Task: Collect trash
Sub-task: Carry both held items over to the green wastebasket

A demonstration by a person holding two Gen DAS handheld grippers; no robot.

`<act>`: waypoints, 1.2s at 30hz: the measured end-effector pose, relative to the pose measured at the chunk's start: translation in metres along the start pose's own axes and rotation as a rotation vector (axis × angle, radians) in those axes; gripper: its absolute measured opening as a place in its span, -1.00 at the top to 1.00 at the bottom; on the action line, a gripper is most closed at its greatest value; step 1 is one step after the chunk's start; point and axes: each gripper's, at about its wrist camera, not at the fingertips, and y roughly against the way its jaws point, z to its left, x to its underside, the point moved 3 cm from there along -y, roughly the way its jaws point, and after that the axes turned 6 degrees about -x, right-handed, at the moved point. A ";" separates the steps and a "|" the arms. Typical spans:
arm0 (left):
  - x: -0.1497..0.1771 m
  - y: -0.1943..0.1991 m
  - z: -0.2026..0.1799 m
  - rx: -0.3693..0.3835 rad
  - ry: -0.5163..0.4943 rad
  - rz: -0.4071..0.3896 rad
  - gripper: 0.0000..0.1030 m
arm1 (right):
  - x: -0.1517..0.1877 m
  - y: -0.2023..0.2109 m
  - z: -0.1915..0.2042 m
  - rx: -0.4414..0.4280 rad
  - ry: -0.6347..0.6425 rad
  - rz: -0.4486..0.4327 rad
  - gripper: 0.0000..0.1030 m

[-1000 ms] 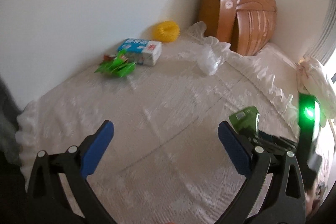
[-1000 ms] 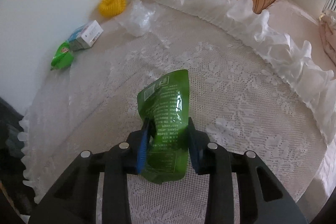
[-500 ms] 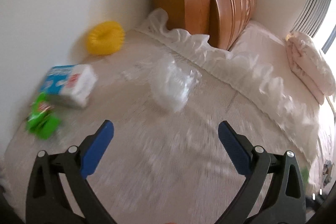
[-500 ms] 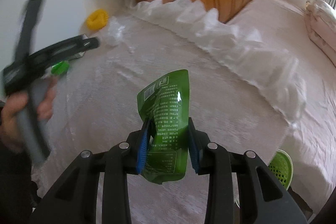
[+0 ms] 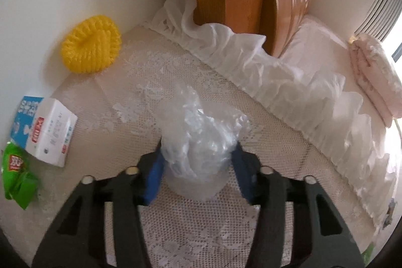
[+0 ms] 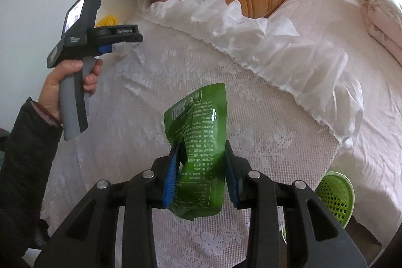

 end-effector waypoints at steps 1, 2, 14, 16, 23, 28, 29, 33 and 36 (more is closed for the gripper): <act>-0.001 0.000 -0.001 0.002 0.001 0.003 0.31 | 0.000 0.000 0.001 -0.006 0.000 0.001 0.34; 0.001 0.003 -0.001 0.011 0.004 0.005 0.32 | -0.002 -0.002 0.002 -0.010 0.000 0.000 0.34; 0.079 0.123 0.017 -0.006 0.049 -0.076 0.33 | 0.003 0.017 0.019 -0.039 0.074 -0.038 0.34; 0.103 0.147 0.019 -0.004 0.065 -0.078 0.32 | 0.007 0.021 0.022 -0.050 0.087 -0.037 0.34; 0.175 0.207 0.018 -0.007 0.137 -0.068 0.32 | 0.028 0.041 0.033 -0.097 0.134 -0.052 0.34; 0.217 0.232 0.011 -0.018 0.132 -0.059 0.32 | 0.050 0.052 0.038 -0.131 0.165 -0.041 0.34; 0.225 0.236 0.008 -0.021 0.131 -0.056 0.32 | 0.054 0.053 0.038 -0.135 0.170 -0.037 0.34; 0.243 0.243 0.000 -0.013 0.129 -0.041 0.32 | 0.062 0.060 0.034 -0.148 0.165 -0.040 0.34; 0.249 0.246 -0.018 0.008 0.089 -0.041 0.32 | 0.068 0.069 0.024 -0.141 0.153 -0.059 0.34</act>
